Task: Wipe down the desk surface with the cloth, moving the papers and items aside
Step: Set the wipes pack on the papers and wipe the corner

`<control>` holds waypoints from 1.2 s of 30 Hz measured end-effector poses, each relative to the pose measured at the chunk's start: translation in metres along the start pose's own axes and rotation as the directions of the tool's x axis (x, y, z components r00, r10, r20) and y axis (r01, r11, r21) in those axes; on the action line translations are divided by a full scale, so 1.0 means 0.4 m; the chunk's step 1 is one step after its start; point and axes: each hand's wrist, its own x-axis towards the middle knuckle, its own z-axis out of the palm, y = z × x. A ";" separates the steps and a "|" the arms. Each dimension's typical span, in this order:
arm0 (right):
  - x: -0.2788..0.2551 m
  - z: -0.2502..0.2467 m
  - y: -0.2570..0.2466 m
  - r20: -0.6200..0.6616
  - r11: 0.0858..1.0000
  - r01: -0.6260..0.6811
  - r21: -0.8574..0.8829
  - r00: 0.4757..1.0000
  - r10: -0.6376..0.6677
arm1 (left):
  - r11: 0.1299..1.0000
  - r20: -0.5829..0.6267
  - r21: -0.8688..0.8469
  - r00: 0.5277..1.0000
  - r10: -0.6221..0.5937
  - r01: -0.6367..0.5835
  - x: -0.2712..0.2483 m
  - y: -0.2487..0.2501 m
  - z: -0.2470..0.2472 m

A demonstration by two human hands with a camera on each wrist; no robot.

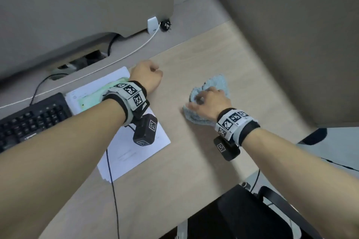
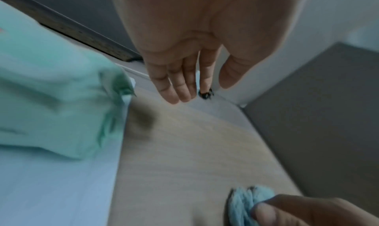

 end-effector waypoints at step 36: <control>0.300 -0.329 -0.043 -0.126 0.883 0.110 0.457 0.990 -0.057 | 0.883 0.116 -0.389 0.965 -0.234 0.262 0.098 0.240 0.043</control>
